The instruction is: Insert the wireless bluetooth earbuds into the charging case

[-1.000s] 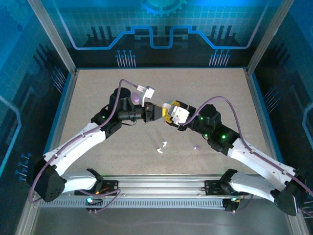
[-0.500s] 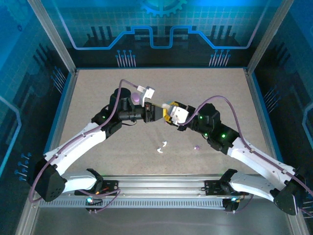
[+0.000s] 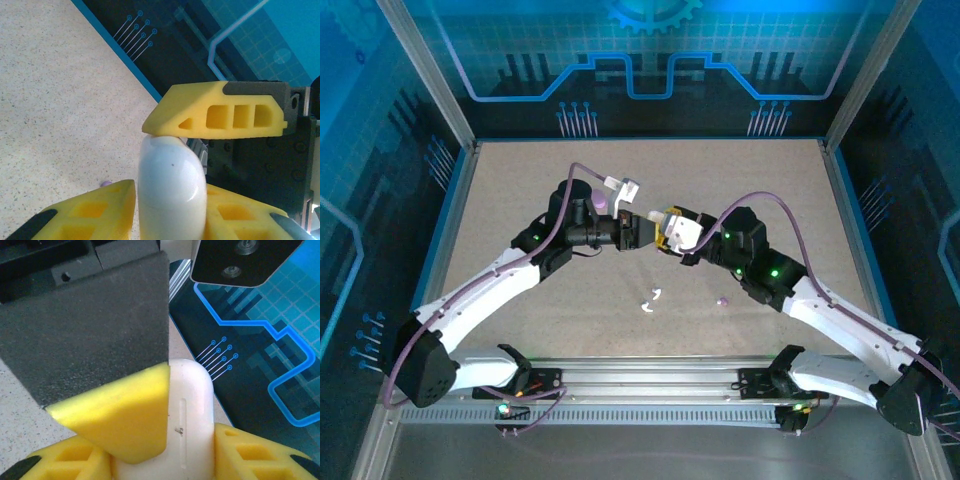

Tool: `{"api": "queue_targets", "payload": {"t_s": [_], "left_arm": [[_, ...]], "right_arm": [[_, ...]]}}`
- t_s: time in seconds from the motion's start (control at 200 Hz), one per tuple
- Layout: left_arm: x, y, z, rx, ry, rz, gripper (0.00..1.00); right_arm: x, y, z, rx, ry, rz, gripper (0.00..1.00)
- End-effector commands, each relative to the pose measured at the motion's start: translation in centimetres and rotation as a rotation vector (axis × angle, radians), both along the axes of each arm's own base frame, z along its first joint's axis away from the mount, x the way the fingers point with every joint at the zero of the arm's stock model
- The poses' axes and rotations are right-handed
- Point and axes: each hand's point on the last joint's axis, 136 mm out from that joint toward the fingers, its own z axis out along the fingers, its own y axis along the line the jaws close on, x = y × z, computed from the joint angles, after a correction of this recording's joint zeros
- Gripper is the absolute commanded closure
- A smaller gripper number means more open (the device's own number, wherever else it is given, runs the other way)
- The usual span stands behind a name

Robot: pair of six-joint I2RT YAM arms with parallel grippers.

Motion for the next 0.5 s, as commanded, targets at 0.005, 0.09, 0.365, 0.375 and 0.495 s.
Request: {"api": "queue_targets", "payload": {"t_s": [0.005, 0.09, 0.365, 0.375, 0.495], "left_arm": [[-0.3, -0.6, 0.8, -0.013, -0.016, -0.039, 0.68], [-0.2, -0.6, 0.8, -0.012, -0.017, -0.038, 0.73], [-0.2, -0.2, 1.5, -0.023, -0.065, -0.015, 0.85], [-0.2, -0.2, 1.5, -0.023, -0.069, -0.011, 0.85], [0.1, 0.7, 2.3, -0.05, -0.18, 0.046, 0.85]], "right_arm": [[-0.3, 0.5, 1.7, 0.02, -0.036, 0.029, 0.55], [-0.4, 0.5, 1.5, 0.011, -0.034, 0.033, 0.55], [-1.1, 0.4, 1.5, 0.008, -0.007, 0.047, 0.44], [-1.1, 0.3, 1.7, 0.013, -0.002, 0.047, 0.43], [-1.0, -1.0, 3.4, 0.166, 0.169, -0.007, 0.33]]}}
